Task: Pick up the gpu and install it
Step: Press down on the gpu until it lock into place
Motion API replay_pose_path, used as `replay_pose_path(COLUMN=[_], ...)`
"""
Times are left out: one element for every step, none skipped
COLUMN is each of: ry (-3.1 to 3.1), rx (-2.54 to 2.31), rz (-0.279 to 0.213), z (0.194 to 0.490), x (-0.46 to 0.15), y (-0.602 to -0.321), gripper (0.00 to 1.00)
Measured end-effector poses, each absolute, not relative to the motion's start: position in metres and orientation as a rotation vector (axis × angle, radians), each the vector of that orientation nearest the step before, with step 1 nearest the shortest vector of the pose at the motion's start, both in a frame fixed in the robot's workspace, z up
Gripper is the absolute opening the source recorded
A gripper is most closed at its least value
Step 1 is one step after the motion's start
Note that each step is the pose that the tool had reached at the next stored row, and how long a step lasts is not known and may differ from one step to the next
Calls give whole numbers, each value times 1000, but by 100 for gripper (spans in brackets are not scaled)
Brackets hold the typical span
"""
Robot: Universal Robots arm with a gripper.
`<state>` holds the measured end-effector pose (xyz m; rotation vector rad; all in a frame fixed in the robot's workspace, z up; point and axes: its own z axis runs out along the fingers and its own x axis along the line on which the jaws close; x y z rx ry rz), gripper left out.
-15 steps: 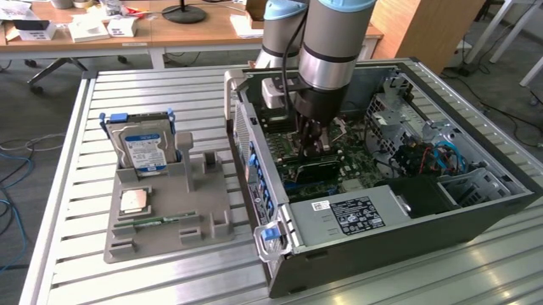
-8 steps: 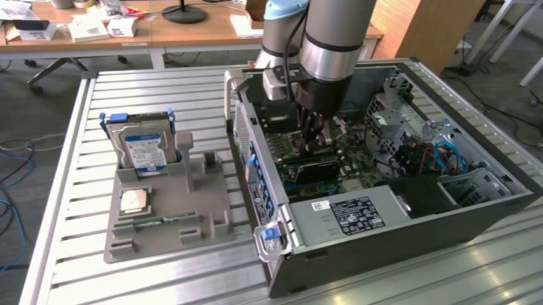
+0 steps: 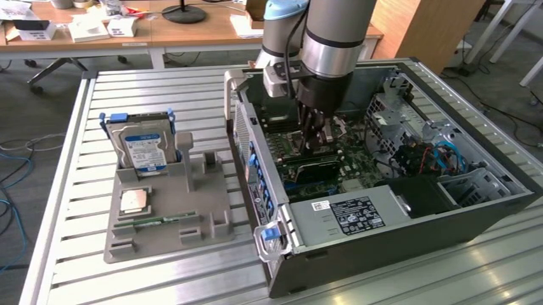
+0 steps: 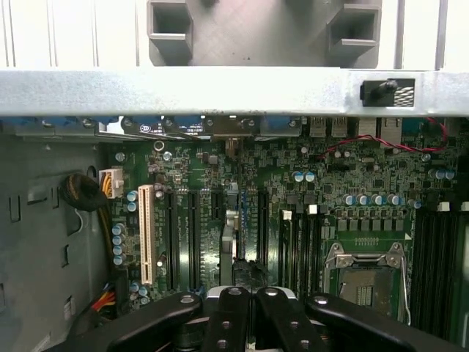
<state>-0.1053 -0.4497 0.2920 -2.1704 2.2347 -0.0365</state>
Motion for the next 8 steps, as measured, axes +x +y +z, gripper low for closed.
replay_pose_path(ry=[2235, 2235, 2235, 2235, 2235, 2235, 2235, 2235], rx=[-2171, -2171, -2170, -2171, -2170, -2170, -2170, -2170], rz=[-37, -36, -37, -37, -37, -37, -36, -36], z=[292, 292, 292, 292, 292, 292, 292, 292], x=[-105, -105, -105, -104, -104, -104, -104, -104], y=[-450, -450, -450, -450, -450, -450, -450, -450], gripper=[11, 11, 11, 11, 11, 11, 11, 11])
